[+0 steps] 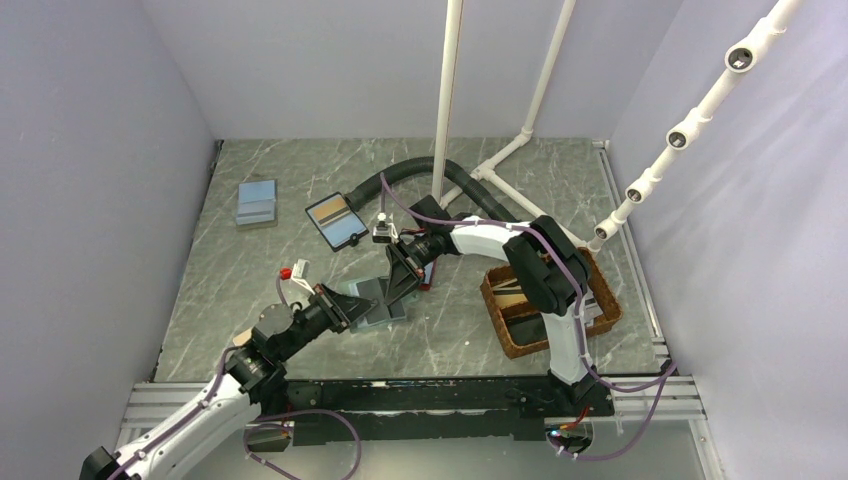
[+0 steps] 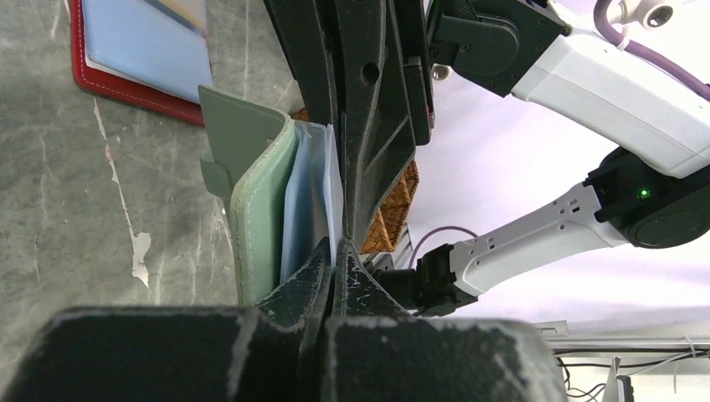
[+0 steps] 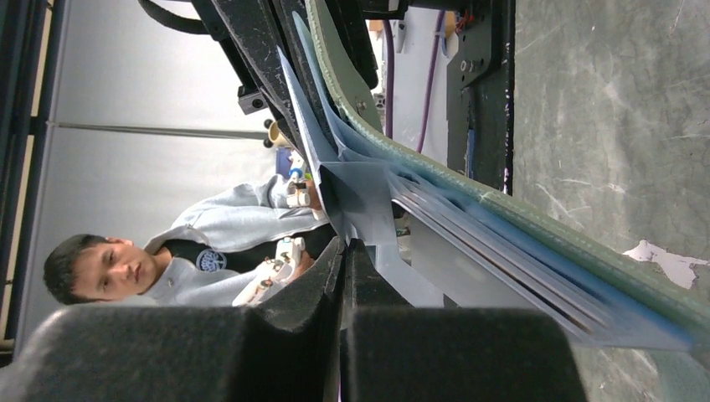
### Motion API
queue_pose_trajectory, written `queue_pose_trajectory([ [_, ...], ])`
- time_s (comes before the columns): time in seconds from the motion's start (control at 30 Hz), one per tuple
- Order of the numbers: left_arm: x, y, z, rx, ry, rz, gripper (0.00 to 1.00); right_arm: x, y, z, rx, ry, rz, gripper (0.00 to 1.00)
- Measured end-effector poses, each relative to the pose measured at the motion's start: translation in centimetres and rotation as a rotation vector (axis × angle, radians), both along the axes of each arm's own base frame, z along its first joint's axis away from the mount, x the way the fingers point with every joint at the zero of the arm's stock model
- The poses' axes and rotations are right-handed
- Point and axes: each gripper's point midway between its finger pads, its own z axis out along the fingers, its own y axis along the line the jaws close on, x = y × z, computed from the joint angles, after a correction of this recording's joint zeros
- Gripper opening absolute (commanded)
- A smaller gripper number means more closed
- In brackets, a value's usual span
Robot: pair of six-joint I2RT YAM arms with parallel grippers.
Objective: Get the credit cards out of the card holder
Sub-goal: Remove the credit card from the card holder.
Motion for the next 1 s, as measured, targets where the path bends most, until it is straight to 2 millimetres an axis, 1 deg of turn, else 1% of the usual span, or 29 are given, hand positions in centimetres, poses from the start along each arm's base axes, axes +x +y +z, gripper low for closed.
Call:
queue_pose_trajectory([
  [0.03, 0.0, 0.0, -0.1, 0.000, 0.004, -0.001, 0.01, 0.0, 0.0, 0.0, 0.002, -0.001, 0.001, 0.00],
  [0.1, 0.0, -0.1, 0.0, -0.003, 0.006, -0.001, 0.06, 0.0, -0.1, 0.0, 0.005, 0.001, 0.002, 0.00],
  [0.17, 0.0, -0.1, 0.0, -0.004, 0.006, -0.001, 0.13, 0.0, -0.1, 0.1, 0.008, -0.002, 0.003, 0.00],
  [0.27, 0.0, 0.0, -0.2, 0.001, 0.016, 0.000, 0.29, 0.0, -0.1, 0.1, 0.011, -0.006, 0.003, 0.00],
  [0.33, -0.2, 0.1, -0.5, 0.010, 0.027, 0.002, 0.33, 0.1, -0.2, 0.0, 0.010, -0.006, 0.000, 0.00],
  [0.4, -0.3, 0.3, -0.5, 0.013, 0.033, 0.007, 0.35, 0.1, -0.2, 0.0, 0.009, -0.007, -0.002, 0.00],
  [0.47, -0.4, 0.5, -0.1, 0.011, 0.030, 0.012, 0.34, 0.4, -0.3, 0.0, 0.007, -0.009, -0.010, 0.00],
  [0.57, -0.6, 0.9, 0.2, 0.004, 0.023, 0.021, 0.30, 0.9, -0.5, -0.2, 0.004, -0.015, -0.028, 0.00],
  [0.63, -0.7, 1.1, 0.1, 0.004, 0.032, 0.029, 0.23, 1.1, -0.5, -0.3, 0.002, -0.020, -0.035, 0.00],
  [0.77, -0.8, 1.3, -0.4, 0.009, 0.056, 0.038, 0.13, 1.2, -0.6, -0.4, 0.002, -0.028, -0.039, 0.00],
  [0.87, -0.9, 1.4, -0.8, 0.017, 0.069, 0.041, 0.01, 1.2, -0.6, -0.7, -0.003, -0.032, -0.041, 0.00],
  [1.0, -0.9, 1.5, -1.2, 0.025, 0.087, 0.042, 0.00, 1.2, -0.6, -1.3, -0.016, -0.056, -0.051, 0.00],
])
